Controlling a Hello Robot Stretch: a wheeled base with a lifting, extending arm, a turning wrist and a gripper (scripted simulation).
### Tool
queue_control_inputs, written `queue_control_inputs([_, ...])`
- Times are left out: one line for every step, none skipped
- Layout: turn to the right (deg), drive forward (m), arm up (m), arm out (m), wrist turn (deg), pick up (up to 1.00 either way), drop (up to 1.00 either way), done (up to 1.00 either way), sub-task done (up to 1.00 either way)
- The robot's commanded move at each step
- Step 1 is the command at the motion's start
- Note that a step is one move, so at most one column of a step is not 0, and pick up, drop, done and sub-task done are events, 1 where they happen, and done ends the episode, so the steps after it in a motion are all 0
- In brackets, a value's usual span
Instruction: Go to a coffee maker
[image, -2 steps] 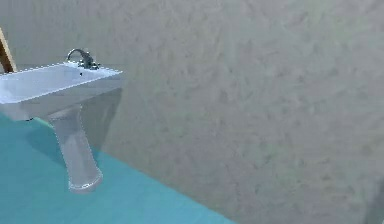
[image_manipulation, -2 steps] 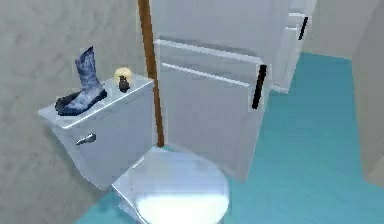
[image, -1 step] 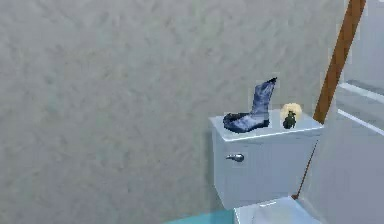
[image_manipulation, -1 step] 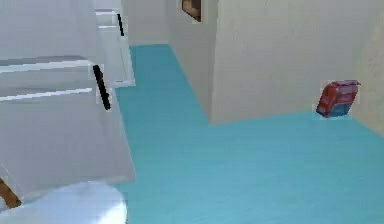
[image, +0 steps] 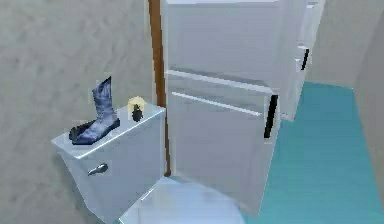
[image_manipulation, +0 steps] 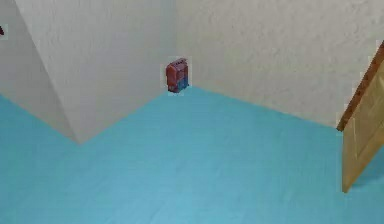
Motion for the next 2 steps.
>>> queue_control_inputs([45.0, 0.00, 0.00, 0.00, 0.0, 0.00, 0.00, 0.00, 0.00])
queue_control_inputs([24.0, 0.00, 0.00, 0.00, 0.0, 0.00, 0.00, 0.00, 0.00])
